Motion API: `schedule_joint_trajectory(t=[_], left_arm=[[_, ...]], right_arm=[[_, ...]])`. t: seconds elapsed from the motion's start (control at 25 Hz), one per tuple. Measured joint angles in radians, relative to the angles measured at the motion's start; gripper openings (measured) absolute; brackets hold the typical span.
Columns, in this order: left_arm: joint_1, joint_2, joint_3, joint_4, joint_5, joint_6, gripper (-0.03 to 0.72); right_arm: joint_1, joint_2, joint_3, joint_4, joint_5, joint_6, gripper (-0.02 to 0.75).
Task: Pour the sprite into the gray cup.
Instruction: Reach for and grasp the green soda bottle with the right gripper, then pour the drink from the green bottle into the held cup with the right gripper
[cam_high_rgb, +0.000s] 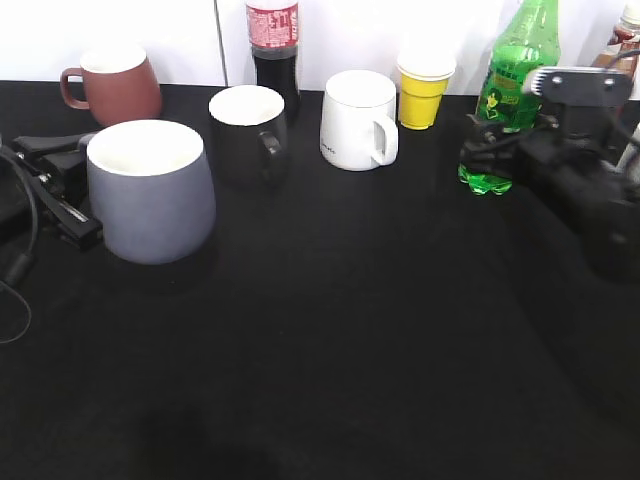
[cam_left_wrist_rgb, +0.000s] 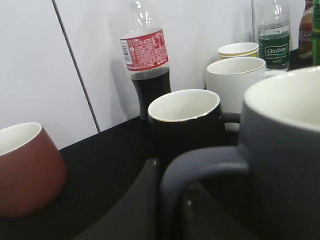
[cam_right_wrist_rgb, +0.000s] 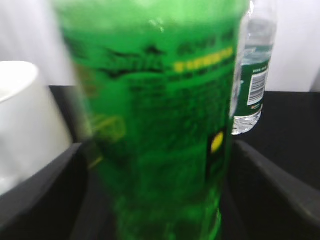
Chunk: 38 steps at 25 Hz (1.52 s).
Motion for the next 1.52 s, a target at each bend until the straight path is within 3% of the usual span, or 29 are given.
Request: schedule_joint_trajectory(t=[0.12, 0.28, 0.36, 0.44, 0.6, 0.72, 0.84, 1.0, 1.16, 1.52], left_arm=[[0.000, 0.000, 0.000, 0.000, 0.000, 0.000, 0.036], [0.000, 0.000, 0.000, 0.000, 0.000, 0.000, 0.036], [0.000, 0.000, 0.000, 0.000, 0.000, 0.000, 0.036], [0.000, 0.000, 0.000, 0.000, 0.000, 0.000, 0.036], [0.000, 0.000, 0.000, 0.036, -0.001, -0.025, 0.036], [0.000, 0.000, 0.000, 0.073, -0.001, -0.046, 0.036], [0.000, 0.000, 0.000, 0.118, -0.001, -0.078, 0.036], [-0.010, 0.000, 0.000, 0.183, -0.001, -0.124, 0.036], [-0.018, 0.000, 0.000, 0.235, -0.001, -0.129, 0.036], [-0.039, 0.000, 0.000, 0.242, -0.001, -0.102, 0.036]], right_arm=[[0.000, 0.106, -0.097, 0.018, -0.001, 0.000, 0.642], [0.000, 0.143, -0.134, 0.022, -0.041, -0.016, 0.419], [0.000, 0.130, -0.116, 0.016, -0.048, -0.021, 0.414], [0.000, 0.035, -0.045, -0.087, -0.046, -0.023, 0.413], [0.030, -0.167, -0.012, -0.432, 0.023, -0.038, 0.408], [0.141, -0.180, -0.011, -0.497, 0.095, -0.125, 0.407], [0.239, -0.180, -0.011, -0.503, 0.146, -0.273, 0.407], [0.246, -0.180, -0.011, -0.495, 0.185, -0.585, 0.405], [0.246, -0.180, -0.011, -0.328, 0.185, -0.944, 0.405], [0.246, -0.180, -0.011, -0.306, 0.096, -1.195, 0.405]])
